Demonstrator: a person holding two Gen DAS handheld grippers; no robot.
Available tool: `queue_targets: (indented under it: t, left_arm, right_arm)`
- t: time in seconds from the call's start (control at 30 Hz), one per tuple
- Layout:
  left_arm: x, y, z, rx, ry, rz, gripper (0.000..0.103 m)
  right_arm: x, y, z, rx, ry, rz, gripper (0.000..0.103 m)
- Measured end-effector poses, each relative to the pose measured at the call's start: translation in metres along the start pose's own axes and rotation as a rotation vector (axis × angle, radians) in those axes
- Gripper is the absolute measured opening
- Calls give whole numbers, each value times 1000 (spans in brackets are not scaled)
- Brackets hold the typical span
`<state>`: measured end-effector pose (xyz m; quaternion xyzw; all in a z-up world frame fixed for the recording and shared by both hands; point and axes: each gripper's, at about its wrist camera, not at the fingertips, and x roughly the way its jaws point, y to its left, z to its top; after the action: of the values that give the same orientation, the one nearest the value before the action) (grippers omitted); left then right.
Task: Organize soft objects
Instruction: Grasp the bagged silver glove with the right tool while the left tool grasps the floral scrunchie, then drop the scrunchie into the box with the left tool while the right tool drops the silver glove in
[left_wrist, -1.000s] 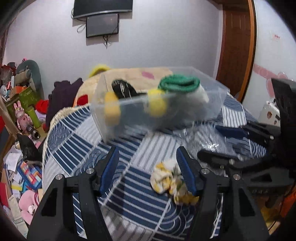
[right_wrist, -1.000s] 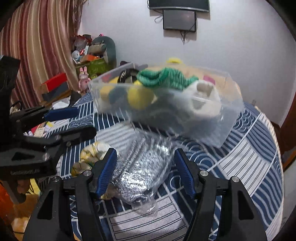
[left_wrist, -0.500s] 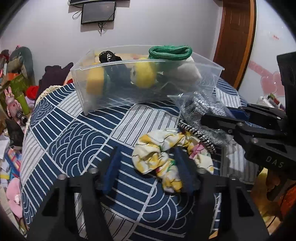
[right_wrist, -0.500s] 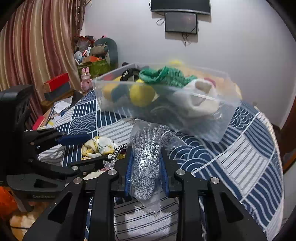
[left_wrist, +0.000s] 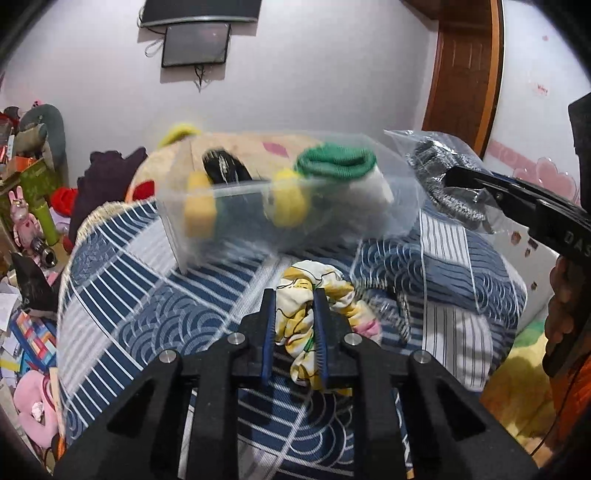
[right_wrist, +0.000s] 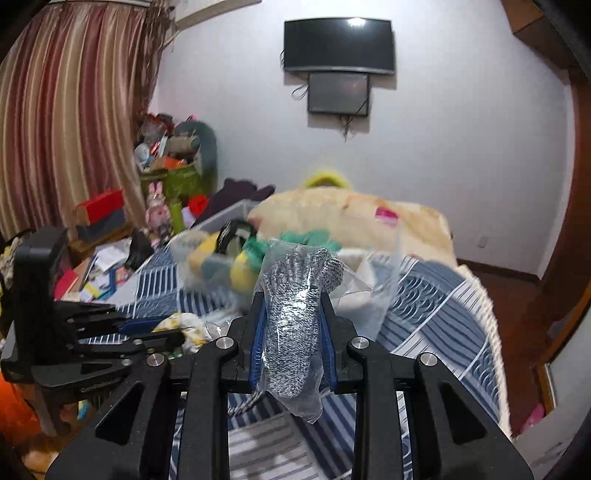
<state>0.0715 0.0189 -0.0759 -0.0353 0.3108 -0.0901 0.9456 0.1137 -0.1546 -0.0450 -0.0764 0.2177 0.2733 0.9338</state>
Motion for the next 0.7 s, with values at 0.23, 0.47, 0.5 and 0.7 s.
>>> queue_targets:
  t: [0.23,0.47,0.5,0.7]
  left_arm:
    - [-18,7,26,18,-79,42,18]
    - [-27,20,55,15,-149,88,18]
    - [-27,23,60,10,-159,99,18]
    - [-15,32,74,-23,-161,134,18]
  right_arm:
    - [14,-17,19,46,-41,-39,24]
    - [47,-18,33,38,-22,-84,24]
    - [51,-17,34,36,-15,-87,24]
    - [83,-19,29,51,63,-54,24]
